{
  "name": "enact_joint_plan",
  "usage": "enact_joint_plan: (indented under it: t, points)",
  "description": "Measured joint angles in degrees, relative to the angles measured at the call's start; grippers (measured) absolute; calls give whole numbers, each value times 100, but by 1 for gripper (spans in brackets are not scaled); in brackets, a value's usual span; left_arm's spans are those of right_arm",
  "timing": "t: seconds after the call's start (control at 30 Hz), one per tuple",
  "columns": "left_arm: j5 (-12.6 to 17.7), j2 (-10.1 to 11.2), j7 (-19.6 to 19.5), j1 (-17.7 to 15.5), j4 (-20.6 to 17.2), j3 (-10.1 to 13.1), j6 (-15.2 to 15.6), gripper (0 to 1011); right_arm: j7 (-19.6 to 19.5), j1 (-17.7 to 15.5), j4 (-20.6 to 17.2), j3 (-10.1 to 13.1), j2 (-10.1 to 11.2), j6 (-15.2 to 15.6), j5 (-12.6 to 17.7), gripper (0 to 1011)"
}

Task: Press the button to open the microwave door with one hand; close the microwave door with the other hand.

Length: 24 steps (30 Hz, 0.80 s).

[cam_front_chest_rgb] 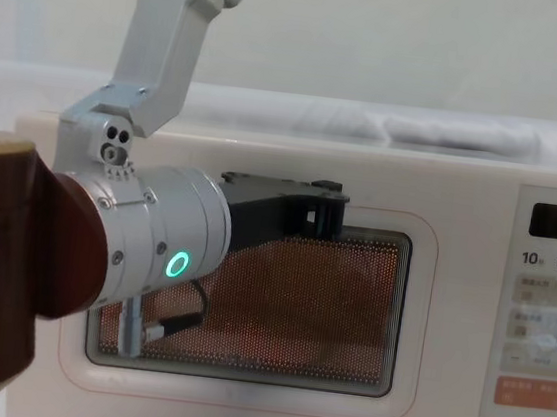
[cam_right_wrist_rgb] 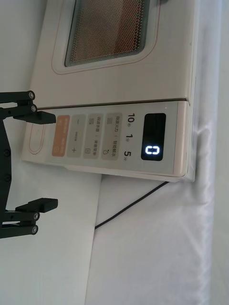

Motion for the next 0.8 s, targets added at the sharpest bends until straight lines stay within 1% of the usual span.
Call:
enact_joint_plan:
  t: [0.53,0.63,0.8]
  points:
    - [46,-64,-37,15,46,-34,59,0,0,0,0,0,0,0,0,1002]
    - [-3,-25,-113,91,-86,-33,68,0,0,1,0,0,0,0,0,1002]
    - [-93,122,-207,381,-458,-15,53,0,0,0,0,0,0,0,0,1002]
